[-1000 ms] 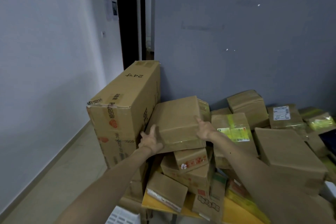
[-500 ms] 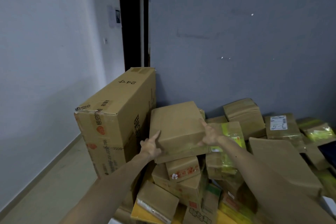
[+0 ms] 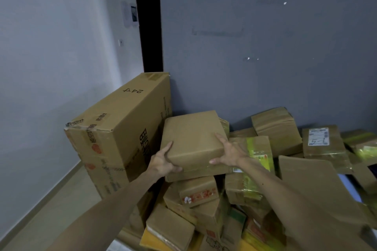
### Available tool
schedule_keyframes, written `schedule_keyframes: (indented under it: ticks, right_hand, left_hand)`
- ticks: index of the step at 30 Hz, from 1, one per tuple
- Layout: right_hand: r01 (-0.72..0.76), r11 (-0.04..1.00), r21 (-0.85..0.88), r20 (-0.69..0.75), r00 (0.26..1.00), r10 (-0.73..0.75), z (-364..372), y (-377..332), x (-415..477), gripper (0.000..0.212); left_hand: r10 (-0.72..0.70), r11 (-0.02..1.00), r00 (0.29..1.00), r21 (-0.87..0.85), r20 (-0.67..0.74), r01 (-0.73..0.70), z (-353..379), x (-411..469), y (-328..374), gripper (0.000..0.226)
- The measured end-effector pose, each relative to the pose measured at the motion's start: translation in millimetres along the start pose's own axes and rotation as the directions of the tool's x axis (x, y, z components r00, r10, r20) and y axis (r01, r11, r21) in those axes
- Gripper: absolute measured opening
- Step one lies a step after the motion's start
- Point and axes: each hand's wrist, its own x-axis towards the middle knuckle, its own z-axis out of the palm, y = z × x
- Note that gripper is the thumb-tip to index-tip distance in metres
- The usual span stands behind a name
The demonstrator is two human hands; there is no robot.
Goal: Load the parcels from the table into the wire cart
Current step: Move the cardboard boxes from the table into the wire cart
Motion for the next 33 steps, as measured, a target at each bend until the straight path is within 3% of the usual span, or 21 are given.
schedule_keyframes:
  ticks: [6,19,26,33]
  right_hand:
    - [0.041,0.990,0.135,-0.038,0.999,-0.037,-8.6,7.0,-12.1,0.119]
    - [0.107,0.974,0.202,-0.201,0.977,-0.065,-57.5,12.1,-56.7,0.114]
    - [0.103,0.967,0.231,-0.333,0.943,-0.021,-80.9,4.5,-110.4,0.110]
    - [0.013,0.962,0.274,-0.481,0.868,0.125,-83.1,-19.0,-184.4,0.106]
  left_hand:
    - [0.035,0.999,0.999,0.042,-0.039,-0.033,0.9,-4.9,20.7,0.116]
    - [0.201,0.971,0.972,0.154,-0.119,-0.182,-4.4,-37.4,80.3,0.115]
    - [0.374,0.896,0.926,0.277,-0.049,-0.347,-18.3,-69.7,126.3,0.110]
    - [0.539,0.803,0.841,0.269,0.055,-0.532,-30.7,-100.8,143.0,0.107]
